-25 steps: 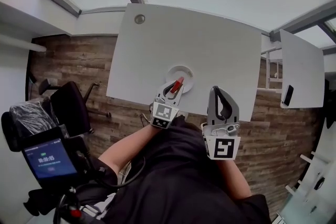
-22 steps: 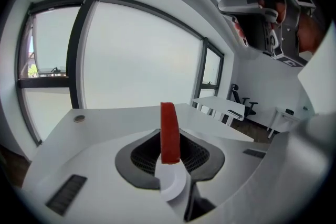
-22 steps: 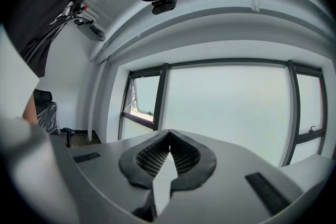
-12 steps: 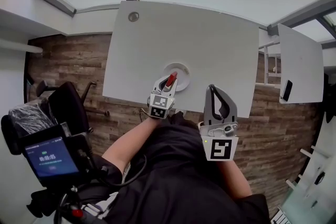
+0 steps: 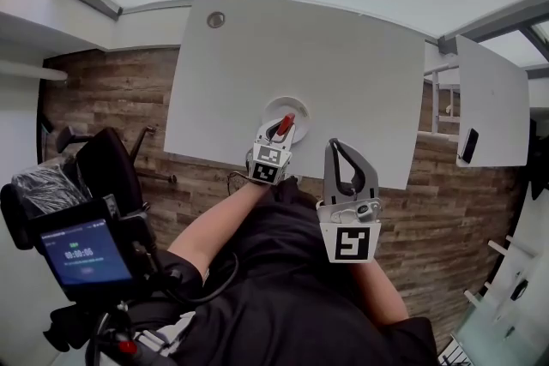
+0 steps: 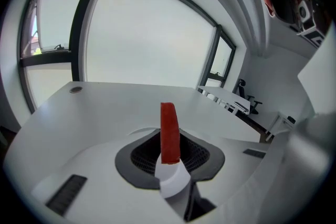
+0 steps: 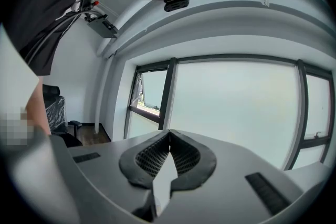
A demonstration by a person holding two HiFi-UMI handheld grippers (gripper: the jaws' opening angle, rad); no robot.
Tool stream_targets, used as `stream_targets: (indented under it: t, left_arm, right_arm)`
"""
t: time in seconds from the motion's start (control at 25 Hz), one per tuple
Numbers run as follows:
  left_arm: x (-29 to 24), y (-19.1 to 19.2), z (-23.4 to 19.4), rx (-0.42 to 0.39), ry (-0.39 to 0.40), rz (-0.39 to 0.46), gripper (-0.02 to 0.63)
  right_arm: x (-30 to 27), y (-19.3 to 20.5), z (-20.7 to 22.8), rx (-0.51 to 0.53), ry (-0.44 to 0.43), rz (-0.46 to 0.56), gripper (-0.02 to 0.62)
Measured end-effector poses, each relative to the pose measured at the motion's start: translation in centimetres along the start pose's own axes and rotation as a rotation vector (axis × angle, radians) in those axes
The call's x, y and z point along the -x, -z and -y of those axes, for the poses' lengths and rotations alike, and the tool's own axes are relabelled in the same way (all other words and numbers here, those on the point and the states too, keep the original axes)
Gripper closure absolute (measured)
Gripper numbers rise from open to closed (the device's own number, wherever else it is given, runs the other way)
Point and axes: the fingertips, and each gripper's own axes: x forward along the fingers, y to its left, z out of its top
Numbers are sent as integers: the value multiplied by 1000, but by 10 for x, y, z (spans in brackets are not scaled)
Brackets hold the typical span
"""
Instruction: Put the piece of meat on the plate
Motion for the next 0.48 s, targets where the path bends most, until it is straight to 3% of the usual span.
stream_targets:
  t: [0.32,0.48]
  left_arm:
    - [-2,26,-2,14,36,-51,514]
    - [-12,32,-2,88,53,-63,513]
  right_arm:
    - [10,-2,-14,46,0,-16,591]
    - [12,2,-11,40,8,-31,591]
